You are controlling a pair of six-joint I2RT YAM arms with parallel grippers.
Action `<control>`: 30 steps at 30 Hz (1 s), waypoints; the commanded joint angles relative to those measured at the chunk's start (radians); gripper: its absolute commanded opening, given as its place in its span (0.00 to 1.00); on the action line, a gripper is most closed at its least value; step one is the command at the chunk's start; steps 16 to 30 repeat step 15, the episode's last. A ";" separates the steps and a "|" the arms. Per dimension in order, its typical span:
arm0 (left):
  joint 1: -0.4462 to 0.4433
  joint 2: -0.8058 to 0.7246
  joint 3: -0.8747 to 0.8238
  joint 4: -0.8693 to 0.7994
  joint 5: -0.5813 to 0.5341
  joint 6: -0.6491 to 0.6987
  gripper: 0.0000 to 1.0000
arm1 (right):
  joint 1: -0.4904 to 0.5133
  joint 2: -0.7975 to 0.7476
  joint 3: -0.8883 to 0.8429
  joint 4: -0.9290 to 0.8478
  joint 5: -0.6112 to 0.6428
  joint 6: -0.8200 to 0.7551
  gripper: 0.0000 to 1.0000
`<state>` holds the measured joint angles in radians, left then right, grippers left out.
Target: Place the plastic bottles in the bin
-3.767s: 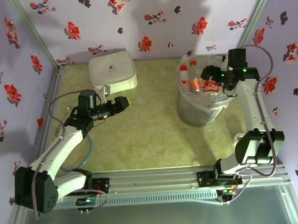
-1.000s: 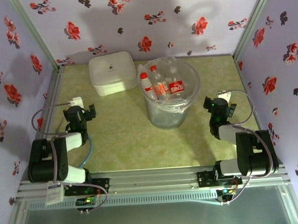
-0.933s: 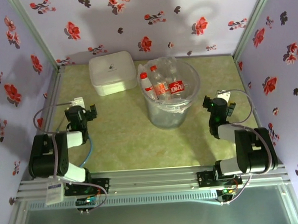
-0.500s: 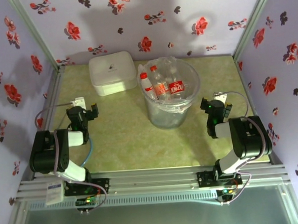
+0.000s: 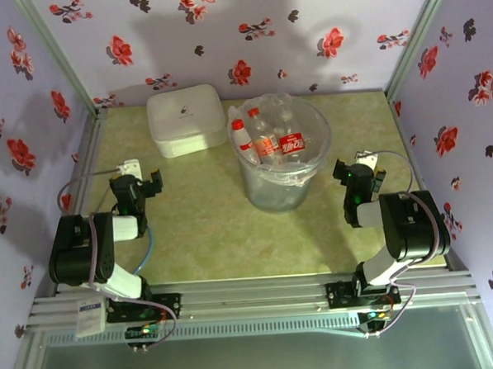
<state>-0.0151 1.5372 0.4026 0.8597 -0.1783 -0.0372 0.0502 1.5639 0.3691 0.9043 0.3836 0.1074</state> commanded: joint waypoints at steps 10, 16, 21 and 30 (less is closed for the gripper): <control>-0.002 0.010 -0.008 0.035 0.011 0.020 1.00 | -0.004 -0.001 0.011 0.002 -0.035 0.001 0.99; -0.002 0.010 -0.008 0.035 0.011 0.021 1.00 | -0.004 -0.004 0.002 0.015 -0.034 0.000 0.99; -0.002 0.010 -0.008 0.035 0.011 0.021 1.00 | -0.004 -0.004 0.002 0.015 -0.034 0.000 0.99; -0.002 0.010 -0.008 0.035 0.011 0.021 1.00 | -0.004 -0.004 0.002 0.015 -0.034 0.000 0.99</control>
